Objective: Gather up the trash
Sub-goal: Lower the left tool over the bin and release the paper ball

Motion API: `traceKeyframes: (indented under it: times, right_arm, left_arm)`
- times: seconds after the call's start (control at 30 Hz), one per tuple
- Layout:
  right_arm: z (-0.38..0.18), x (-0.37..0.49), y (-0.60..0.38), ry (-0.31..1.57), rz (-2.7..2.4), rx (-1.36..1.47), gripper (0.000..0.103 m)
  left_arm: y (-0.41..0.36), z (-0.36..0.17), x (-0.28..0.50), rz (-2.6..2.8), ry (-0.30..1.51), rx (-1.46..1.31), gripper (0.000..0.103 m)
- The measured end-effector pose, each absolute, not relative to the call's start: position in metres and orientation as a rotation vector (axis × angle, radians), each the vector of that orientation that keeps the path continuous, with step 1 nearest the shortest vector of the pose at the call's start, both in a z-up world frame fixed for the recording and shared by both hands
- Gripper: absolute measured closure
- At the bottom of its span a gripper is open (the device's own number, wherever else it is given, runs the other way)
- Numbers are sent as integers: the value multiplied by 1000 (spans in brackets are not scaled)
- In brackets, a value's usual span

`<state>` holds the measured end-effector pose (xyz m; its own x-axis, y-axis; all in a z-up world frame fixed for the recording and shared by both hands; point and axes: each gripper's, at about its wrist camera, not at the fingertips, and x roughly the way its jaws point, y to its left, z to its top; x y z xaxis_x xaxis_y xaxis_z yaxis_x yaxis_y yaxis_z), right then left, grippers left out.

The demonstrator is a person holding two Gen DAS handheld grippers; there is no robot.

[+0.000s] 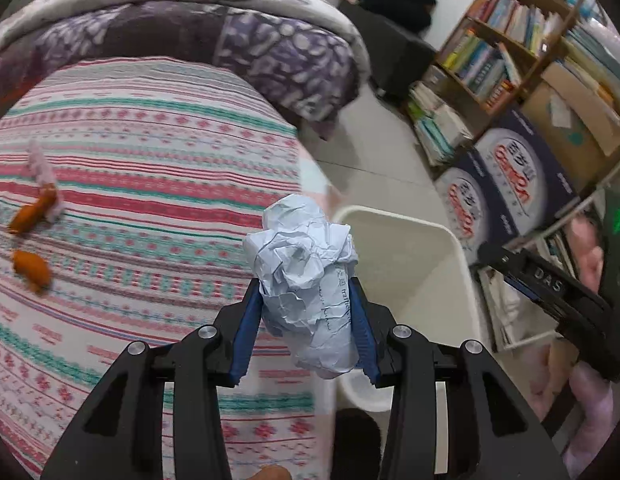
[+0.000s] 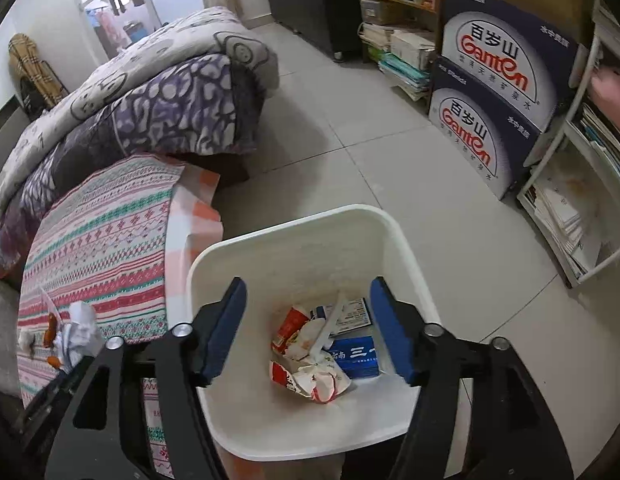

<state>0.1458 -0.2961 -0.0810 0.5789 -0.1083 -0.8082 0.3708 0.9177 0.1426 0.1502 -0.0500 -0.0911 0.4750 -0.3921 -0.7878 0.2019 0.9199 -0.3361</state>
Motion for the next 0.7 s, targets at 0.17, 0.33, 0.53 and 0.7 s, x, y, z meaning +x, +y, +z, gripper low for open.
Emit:
traceKeyframes:
  times: [0.17,0.33,0.53,0.7]
  right_arm:
    - [-79,142,-304,902,-304,319,33]
    - [-78,138,-313,892,-332,327,27]
    - [-77,137,-320,884,-365,340,20]
    - [-75,139,-315,878,-368,342,16]
  left_arm:
    - [-71,-92,146,-445,1030,-208,60]
    - [-90,-95,143,-519,1051,-216,60]
    - [-110,-99,138,-600,1054,-234,54]
    - [-112,-97,136,-629,1064,-234,36]
